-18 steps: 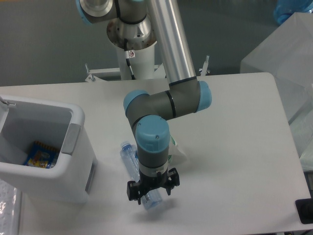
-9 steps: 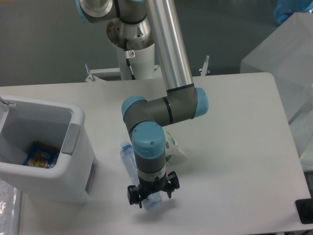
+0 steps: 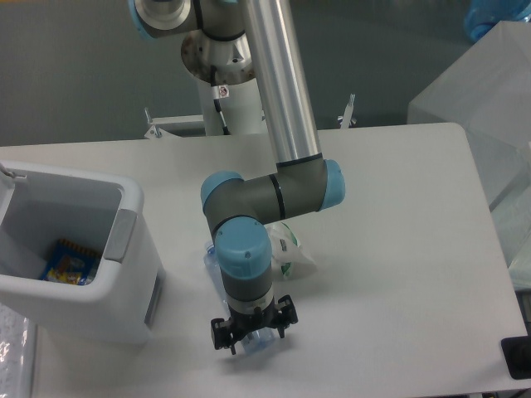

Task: Place the trash in the trash can
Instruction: 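Close the gripper around the clear plastic bottle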

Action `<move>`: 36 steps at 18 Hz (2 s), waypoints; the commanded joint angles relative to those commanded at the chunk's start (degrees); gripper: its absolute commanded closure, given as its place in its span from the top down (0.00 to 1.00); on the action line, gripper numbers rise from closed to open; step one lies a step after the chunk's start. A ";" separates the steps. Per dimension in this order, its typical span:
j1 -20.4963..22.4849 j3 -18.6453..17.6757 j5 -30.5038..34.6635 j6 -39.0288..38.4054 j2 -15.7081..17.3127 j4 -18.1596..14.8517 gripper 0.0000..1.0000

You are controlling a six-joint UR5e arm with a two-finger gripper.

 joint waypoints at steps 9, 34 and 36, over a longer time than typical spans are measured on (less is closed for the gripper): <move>0.09 -0.44 0.26 0.26 -0.18 0.00 0.88; 0.00 -0.26 1.32 0.53 0.09 -0.09 0.67; 0.00 -0.18 1.41 0.53 0.09 -0.09 0.67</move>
